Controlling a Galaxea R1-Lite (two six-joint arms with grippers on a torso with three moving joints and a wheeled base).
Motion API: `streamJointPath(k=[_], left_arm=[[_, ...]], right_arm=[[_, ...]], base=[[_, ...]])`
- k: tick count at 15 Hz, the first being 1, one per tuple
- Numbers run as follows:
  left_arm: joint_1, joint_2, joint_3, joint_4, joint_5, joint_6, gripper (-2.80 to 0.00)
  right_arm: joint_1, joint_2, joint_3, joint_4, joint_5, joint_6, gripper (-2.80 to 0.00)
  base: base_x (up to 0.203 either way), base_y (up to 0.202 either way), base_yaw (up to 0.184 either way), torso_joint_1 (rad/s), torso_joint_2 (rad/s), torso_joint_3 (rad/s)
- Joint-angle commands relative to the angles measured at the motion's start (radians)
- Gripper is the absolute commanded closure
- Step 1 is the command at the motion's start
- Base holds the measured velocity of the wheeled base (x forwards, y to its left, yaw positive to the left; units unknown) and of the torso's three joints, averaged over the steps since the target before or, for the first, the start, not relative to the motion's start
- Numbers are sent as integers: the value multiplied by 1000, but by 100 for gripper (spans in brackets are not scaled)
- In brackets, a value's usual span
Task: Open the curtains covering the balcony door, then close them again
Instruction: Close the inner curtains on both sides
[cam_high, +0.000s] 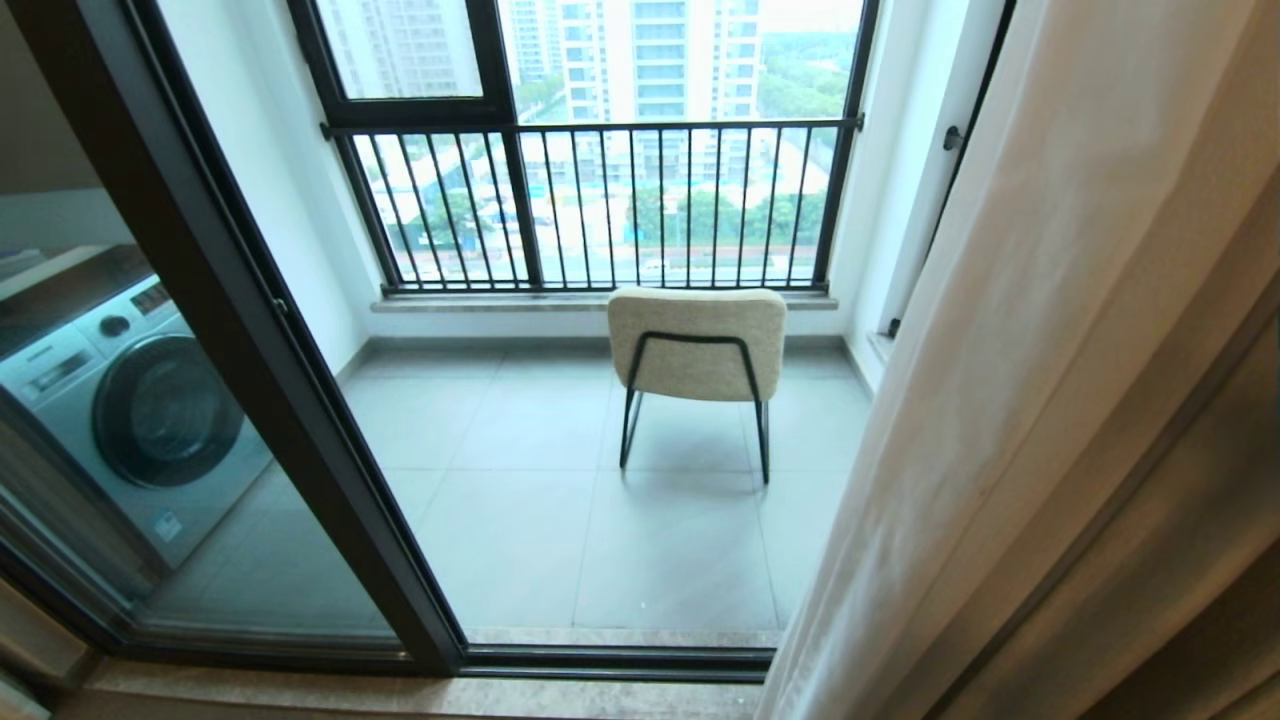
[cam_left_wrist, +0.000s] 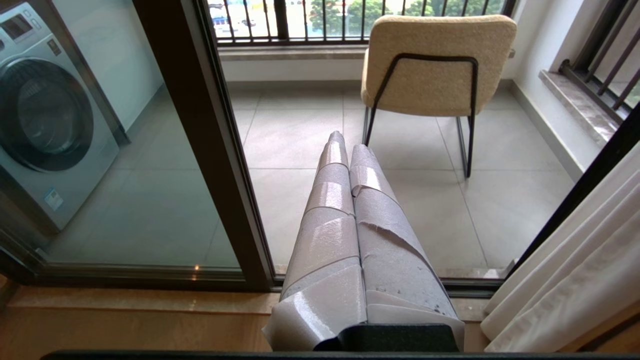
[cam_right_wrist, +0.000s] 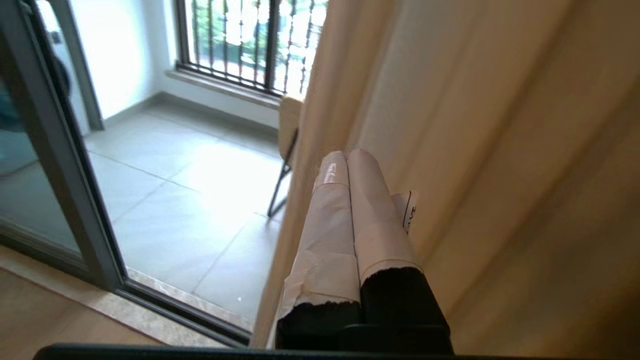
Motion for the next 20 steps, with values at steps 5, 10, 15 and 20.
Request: streamJointPath(k=[5, 10, 15, 20], left_arm=[[0, 0, -1, 0, 0, 0, 0], [0, 0, 1, 0, 0, 0, 0], [0, 0, -1, 0, 0, 0, 0], [0, 0, 1, 0, 0, 0, 0]], right_arm=[[158, 439, -156, -345, 4, 18, -280], [159, 442, -179, -356, -1, 207, -280], [159, 470, -183, -361, -1, 208, -280], [156, 577, -249, -372, -3, 200, -280]], base=[[0, 0, 0, 0, 0, 0], [0, 0, 0, 0, 0, 0], [0, 0, 0, 0, 0, 0], [0, 0, 0, 0, 0, 0]])
